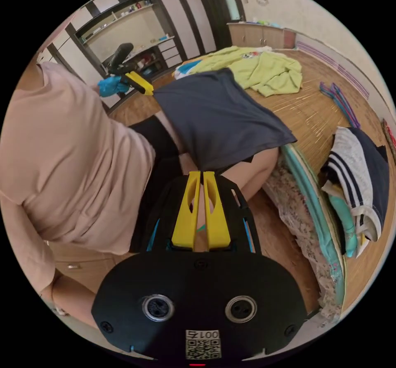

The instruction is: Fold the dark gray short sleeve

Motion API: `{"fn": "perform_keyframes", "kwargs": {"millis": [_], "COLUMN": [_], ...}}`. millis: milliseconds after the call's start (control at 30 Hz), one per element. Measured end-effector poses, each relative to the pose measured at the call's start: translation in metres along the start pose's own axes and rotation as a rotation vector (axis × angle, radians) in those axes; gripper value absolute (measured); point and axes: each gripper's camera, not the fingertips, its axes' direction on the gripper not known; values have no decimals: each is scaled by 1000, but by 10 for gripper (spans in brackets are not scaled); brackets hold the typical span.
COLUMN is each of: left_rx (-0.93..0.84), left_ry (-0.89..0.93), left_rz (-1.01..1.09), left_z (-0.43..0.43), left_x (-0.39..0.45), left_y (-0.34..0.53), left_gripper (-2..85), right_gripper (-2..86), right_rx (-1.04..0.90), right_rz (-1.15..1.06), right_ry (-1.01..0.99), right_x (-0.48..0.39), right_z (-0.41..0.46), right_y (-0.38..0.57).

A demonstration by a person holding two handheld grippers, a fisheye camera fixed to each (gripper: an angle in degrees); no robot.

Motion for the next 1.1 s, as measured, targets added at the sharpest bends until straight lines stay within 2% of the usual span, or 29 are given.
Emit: {"fn": "perform_keyframes", "kwargs": {"millis": [133,367,500,633,767,833,933,1000,1100], "left_rx": [-165,-170,-64,142,310,370,359,330,306], "left_ry": [14,-26,-105,-246,-286,-216,-197,-213,-199], "left_rz": [114,156,139,-5,-113,-186,-289,-341,-341], "left_z": [33,45,14,-6,-2,10,33,45,58], "left_x": [32,47,40,13,-8,-26,-49,-59,-64], "left_y": [18,29,33,18,-3,-15,-23,-24,-21], "left_gripper": [-16,-10,-12,-10,6,42,63,57,3], "right_gripper": [8,13,15,26,62,99,123,120,80], "right_rx": [-141,-223,-146,55,136,162,189,188,159], "right_rz": [-53,-114,-69,108,208,273,384,468,544], "right_ry": [-57,71,193,368,424,404,337,291,189], "right_x": [-28,-56,-52,-23,1,22,53,72,92], "right_z": [12,13,-15,-21,-10,2,17,27,41], "right_y": [5,1,1,-14,-34,-42,-43,-39,-32]}}
